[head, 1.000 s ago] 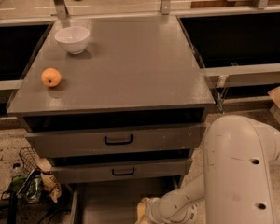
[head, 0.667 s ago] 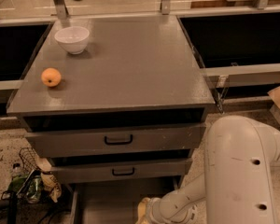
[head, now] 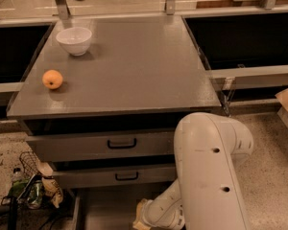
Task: Place sponge into bottom drawer
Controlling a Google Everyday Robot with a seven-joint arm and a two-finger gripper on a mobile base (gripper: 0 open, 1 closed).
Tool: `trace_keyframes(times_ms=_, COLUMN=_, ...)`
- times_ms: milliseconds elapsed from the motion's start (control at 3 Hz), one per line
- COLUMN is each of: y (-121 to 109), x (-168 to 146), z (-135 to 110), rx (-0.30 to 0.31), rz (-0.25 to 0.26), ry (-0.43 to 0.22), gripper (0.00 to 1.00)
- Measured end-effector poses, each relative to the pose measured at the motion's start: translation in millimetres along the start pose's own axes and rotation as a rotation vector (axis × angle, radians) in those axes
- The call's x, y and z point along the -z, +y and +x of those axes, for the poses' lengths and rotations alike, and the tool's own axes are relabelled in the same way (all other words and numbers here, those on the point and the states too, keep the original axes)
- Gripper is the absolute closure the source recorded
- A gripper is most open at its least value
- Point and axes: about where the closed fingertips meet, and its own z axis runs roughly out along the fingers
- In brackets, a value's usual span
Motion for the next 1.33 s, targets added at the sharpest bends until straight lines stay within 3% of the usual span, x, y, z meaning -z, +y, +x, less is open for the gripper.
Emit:
trace_keyframes(times_ms=333, y=2, x=-4, z=2, rx=-0.004, rz=-0.003, ry=0.004, gripper=1.00)
trace_keyframes(times_ms=1000, y=26, x=-50, z=34, rx=-0.046, rz=-0.030, ry=0.077, gripper=1.00)
trace_keyframes(times_ms=1333, y=26, x=-50, z=34, rx=-0.046, rz=-0.030, ry=0.077, gripper=1.00)
